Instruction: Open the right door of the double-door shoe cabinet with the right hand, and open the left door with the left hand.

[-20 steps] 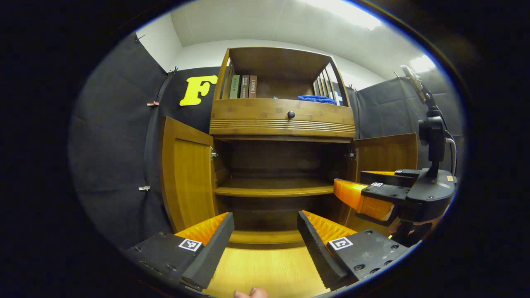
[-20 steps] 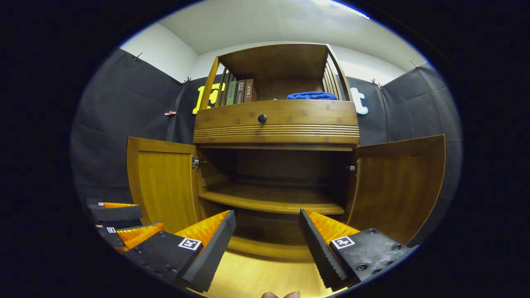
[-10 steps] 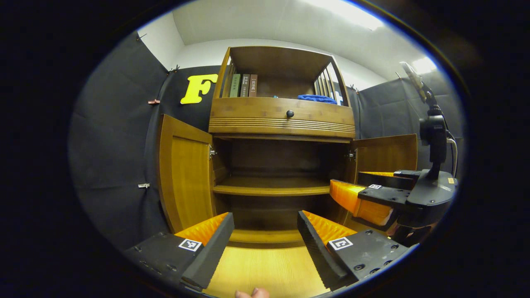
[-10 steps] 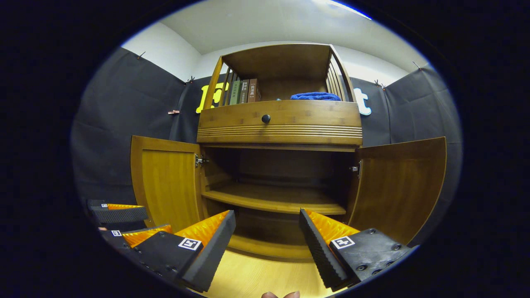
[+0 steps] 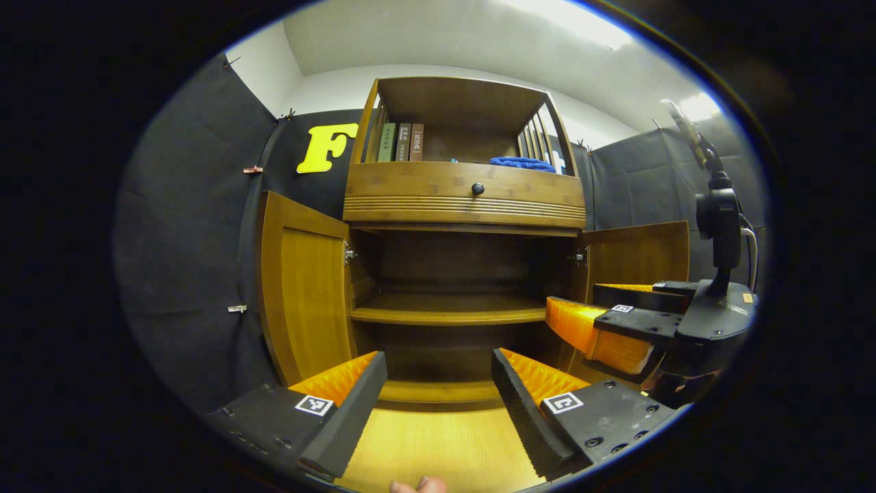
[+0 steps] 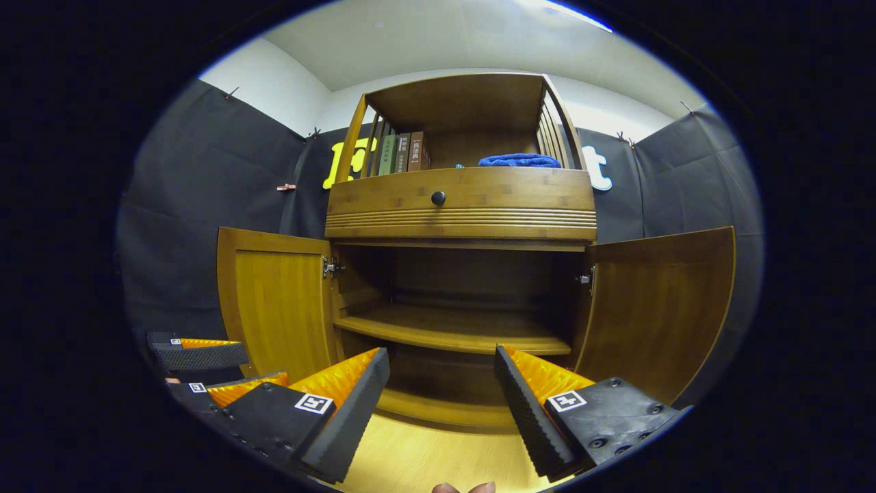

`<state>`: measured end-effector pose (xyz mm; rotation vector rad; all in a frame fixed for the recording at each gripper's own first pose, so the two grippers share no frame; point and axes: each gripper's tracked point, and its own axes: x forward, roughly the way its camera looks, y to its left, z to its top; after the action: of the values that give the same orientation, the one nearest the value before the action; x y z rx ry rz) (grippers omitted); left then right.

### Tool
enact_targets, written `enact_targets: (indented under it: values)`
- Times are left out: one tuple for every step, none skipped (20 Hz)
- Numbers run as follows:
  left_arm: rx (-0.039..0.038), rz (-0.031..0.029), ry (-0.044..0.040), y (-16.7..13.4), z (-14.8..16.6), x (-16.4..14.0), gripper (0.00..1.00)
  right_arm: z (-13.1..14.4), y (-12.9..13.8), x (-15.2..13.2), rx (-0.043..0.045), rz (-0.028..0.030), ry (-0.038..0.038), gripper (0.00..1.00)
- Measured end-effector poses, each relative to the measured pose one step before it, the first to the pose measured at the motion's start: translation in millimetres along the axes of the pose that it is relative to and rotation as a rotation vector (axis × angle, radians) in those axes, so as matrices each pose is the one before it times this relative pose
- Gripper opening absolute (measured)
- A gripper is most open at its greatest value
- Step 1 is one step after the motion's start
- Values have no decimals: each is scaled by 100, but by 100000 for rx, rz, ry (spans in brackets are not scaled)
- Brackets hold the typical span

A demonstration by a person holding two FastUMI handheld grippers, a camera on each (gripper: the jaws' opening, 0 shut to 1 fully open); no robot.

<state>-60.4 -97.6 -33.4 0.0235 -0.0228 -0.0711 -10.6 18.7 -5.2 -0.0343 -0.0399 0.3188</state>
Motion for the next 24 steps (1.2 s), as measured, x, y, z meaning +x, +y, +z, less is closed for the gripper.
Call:
enact_targets:
  values:
    - [-116, 151, -6, 88, 59, -8, 96, -15, 146, 10, 161, 86, -59, 98]
    - [-79, 220, -10, 105, -33, -19, 96, -70, 95, 15, -46, 56, 213, 98]
    - [-92, 185, 84, 135, -23, 16, 95, -45, 39, 38, -128, 151, 67, 98]
    - [-118, 144, 82, 47, -101, -3, 96, -19, 74, 24, -167, -19, 73, 98]
    - [-93, 162, 38, 99, 48, 43, 96, 13, 23, -29, 19, 57, -39, 98]
    - [-42, 57, 73, 80, -81, -100, 96, 14, 62, 18, 84, 111, 17, 98]
    - [67, 121, 4, 42, 14, 29, 96, -3, 3, -17, -6, -24, -127, 98]
    - [100, 64, 123, -24, -95, -60, 96, 49, -7, -34, -146, -59, -129, 98]
    - [94, -22, -6, -25, 42, -8, 96, 15, -48, 7, -217, -137, -99, 98]
    - [76, -111, 25, -52, 39, 119, 95, -29, -88, -70, -86, -73, 47, 98]
    - [27, -117, -82, -105, 20, -46, 96, 48, -25, -87, 88, 39, -28, 96]
    - [16, -125, -12, -46, 34, 113, 96, 25, -54, 26, 70, -285, -71, 96]
    - [31, -124, 90, -48, 2, -69, 96, 44, -79, 11, 112, -190, -174, 96]
    - [34, -177, -23, -31, -96, -36, 95, 25, -21, -33, 106, -241, -160, 98]
    - [-21, -188, 29, -43, 1, -83, 95, -67, 6, -32, 5, -63, 106, 96]
    - [-98, -210, -37, 123, -73, -115, 96, -87, 68, 31, -76, -83, 161, 100]
    - [-302, -505, -423, -57, 81, -136, 96, -37, 17, -6, -68, -135, 117, 98]
    - [-350, -447, -777, -45, 136, -132, 96, -23, 47, -30, 12, -48, 130, 98]
    - [3, -48, -464, 42, 189, -56, 95, -28, 135, -57, 147, 237, 131, 96]
    - [346, 436, -57, 180, -44, 10, 95, 75, 214, -17, 41, 310, -128, 96]
    - [295, 75, 146, 52, -25, 45, 95, 91, 53, -47, -226, -54, -178, 98]
    - [-25, -170, -80, -17, 34, 50, 96, 72, 60, -38, -290, -79, -307, 98]
    - [-273, -31, -34, 28, 31, -30, 96, 143, -17, -77, -272, -109, -356, 98]
    - [-263, -99, 140, 3, -53, 3, 96, 102, 31, -60, -222, -81, -337, 96]
